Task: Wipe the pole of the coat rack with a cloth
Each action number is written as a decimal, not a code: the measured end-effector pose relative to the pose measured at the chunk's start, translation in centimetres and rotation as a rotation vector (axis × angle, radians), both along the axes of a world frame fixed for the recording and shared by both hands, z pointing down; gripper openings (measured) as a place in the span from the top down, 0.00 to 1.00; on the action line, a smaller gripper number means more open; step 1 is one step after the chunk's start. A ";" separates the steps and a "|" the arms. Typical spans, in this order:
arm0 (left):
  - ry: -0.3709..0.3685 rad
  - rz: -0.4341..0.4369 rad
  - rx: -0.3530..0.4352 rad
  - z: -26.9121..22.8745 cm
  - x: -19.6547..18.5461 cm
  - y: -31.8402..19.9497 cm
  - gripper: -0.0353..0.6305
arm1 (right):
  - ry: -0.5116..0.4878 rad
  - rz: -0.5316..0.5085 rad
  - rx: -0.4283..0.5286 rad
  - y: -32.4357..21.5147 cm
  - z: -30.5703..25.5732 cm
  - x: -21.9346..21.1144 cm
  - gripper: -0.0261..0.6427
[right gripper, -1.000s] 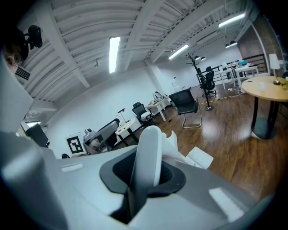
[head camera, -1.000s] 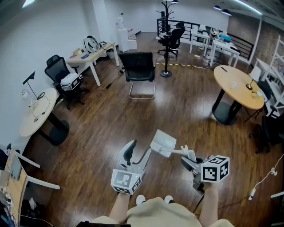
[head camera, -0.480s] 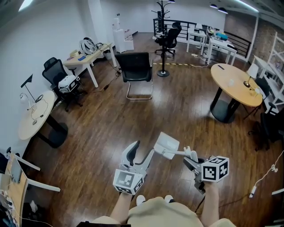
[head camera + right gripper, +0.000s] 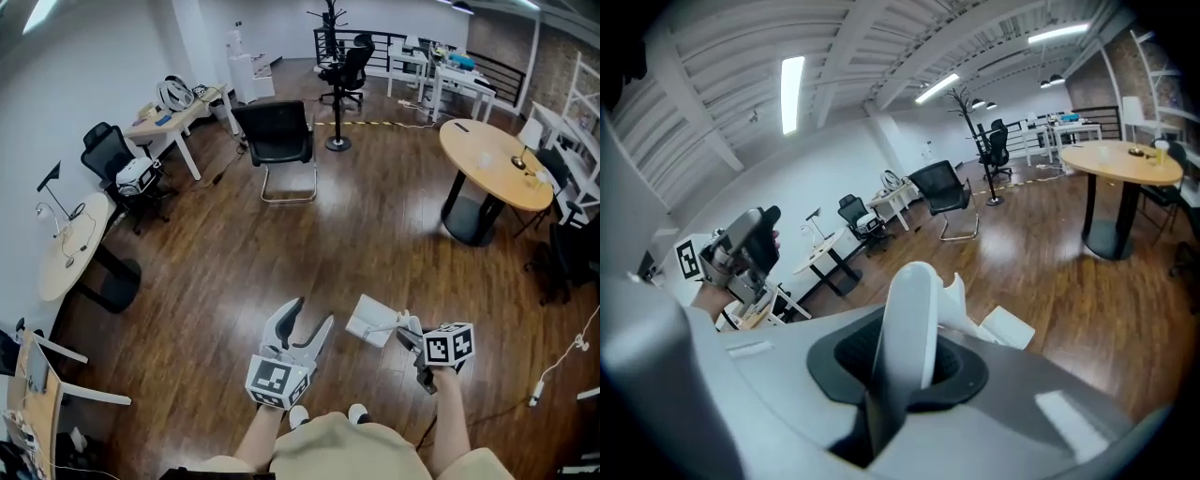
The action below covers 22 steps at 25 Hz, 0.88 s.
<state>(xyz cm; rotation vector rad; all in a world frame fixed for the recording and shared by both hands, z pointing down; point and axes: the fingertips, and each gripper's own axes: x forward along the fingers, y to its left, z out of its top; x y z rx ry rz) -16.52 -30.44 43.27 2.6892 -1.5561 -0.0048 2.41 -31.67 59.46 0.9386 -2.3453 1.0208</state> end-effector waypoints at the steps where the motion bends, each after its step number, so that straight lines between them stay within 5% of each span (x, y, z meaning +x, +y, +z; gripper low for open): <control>1: -0.004 0.008 -0.009 0.4 0.4 -0.2 0.60 | 0.005 0.014 -0.014 -0.1 0.7 0.7 0.93; 17: -0.002 0.177 -0.124 5.5 13.9 -4.6 0.60 | 0.058 0.231 -0.082 -4.0 8.0 17.7 0.92; 22: -0.028 0.237 -0.159 7.8 18.5 -4.8 0.60 | 0.062 0.227 -0.135 -7.1 13.0 23.8 0.92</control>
